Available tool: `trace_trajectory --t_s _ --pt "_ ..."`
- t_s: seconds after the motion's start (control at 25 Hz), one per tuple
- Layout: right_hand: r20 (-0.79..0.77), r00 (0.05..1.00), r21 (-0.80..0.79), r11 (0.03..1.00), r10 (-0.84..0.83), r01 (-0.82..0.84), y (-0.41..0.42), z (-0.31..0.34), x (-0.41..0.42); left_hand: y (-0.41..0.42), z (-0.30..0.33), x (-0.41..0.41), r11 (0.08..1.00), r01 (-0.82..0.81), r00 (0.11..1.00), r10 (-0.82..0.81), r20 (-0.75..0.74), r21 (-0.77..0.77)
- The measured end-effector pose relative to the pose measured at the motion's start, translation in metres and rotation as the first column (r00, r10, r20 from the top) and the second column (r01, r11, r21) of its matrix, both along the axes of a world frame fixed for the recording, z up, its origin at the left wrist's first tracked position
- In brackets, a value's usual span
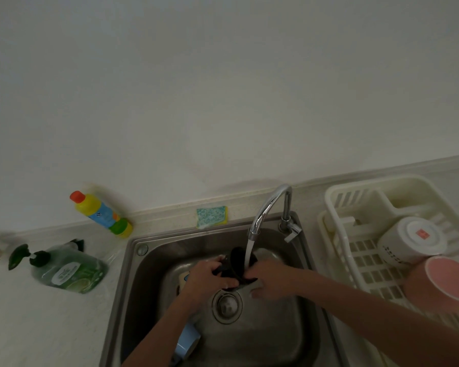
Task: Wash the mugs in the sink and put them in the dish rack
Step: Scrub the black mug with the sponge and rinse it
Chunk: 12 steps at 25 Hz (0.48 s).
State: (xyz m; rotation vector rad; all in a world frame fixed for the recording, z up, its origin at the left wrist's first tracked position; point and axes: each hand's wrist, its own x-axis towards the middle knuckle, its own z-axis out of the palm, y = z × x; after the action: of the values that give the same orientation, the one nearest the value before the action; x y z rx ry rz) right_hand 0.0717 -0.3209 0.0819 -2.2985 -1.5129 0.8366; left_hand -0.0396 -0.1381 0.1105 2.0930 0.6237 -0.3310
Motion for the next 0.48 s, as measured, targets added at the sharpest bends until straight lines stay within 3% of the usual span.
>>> trace_trajectory --t_s 0.16,0.28,0.48 --pt "0.045 0.998 0.091 0.995 -0.041 0.037 0.001 0.002 0.005 -0.004 -0.002 -0.001 1.000 -0.004 1.000 0.004 0.012 -0.004" --pt "0.048 0.997 -0.038 0.998 0.056 -0.054 -0.001 0.001 0.000 -0.002 0.005 -0.002 0.999 0.025 1.000 -0.025 0.003 0.025" --pt "0.073 0.997 0.042 0.999 0.012 -0.015 0.000 0.004 0.004 -0.001 0.011 -0.003 0.999 0.027 1.000 -0.026 -0.010 0.024"
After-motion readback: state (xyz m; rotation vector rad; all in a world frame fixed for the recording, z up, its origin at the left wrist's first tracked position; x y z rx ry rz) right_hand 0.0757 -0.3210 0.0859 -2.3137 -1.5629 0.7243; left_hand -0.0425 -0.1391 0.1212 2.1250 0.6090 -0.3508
